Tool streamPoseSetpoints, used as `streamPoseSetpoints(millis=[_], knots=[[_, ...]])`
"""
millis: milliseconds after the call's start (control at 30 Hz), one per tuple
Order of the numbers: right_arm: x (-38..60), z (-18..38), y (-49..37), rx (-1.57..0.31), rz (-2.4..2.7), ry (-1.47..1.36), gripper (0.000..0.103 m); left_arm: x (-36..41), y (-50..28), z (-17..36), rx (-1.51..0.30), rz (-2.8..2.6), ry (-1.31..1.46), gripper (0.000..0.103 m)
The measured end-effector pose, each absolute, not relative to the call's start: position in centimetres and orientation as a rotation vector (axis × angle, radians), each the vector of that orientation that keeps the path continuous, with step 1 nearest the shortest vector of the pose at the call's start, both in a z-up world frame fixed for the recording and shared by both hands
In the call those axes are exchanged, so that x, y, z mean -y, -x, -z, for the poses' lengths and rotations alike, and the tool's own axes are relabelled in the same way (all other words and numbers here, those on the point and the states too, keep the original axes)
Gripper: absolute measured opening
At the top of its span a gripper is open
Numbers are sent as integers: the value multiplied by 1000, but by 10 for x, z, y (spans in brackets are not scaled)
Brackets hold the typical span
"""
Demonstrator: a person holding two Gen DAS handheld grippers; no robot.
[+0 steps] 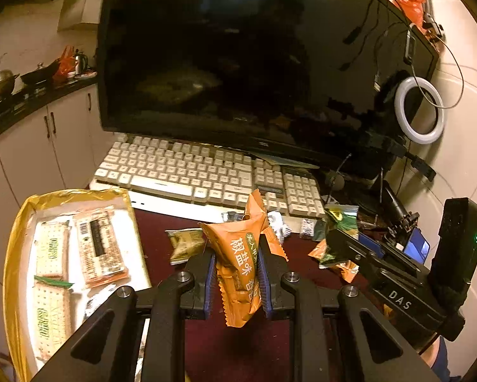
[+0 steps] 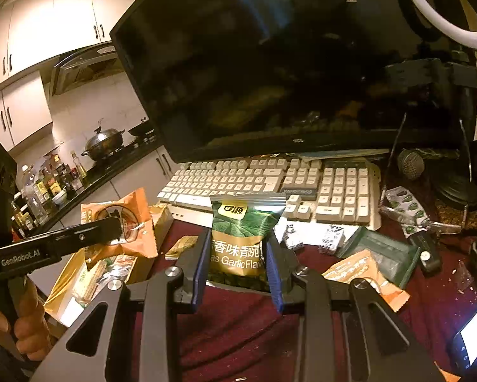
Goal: Organize snacks
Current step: 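Lift the orange packet and green pack off the cloth with both grippers, then carry both packs over the white tray and open both grippers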
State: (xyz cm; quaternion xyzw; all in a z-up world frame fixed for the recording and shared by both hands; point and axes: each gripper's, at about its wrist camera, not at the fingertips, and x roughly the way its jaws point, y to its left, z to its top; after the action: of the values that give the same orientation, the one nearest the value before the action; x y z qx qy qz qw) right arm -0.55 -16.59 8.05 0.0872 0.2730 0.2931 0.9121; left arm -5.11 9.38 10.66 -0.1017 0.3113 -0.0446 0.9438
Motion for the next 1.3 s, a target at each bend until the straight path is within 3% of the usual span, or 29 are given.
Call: streamPoseSetpoints(millis=[733,1300], knots=[[66,-78,49,-727,-905,-108,32,-209,79,-89,-624,-132,342,23],[-20,-82,14,-850,-948,-67,32,-248,71,-63,-671,-211,404,23]])
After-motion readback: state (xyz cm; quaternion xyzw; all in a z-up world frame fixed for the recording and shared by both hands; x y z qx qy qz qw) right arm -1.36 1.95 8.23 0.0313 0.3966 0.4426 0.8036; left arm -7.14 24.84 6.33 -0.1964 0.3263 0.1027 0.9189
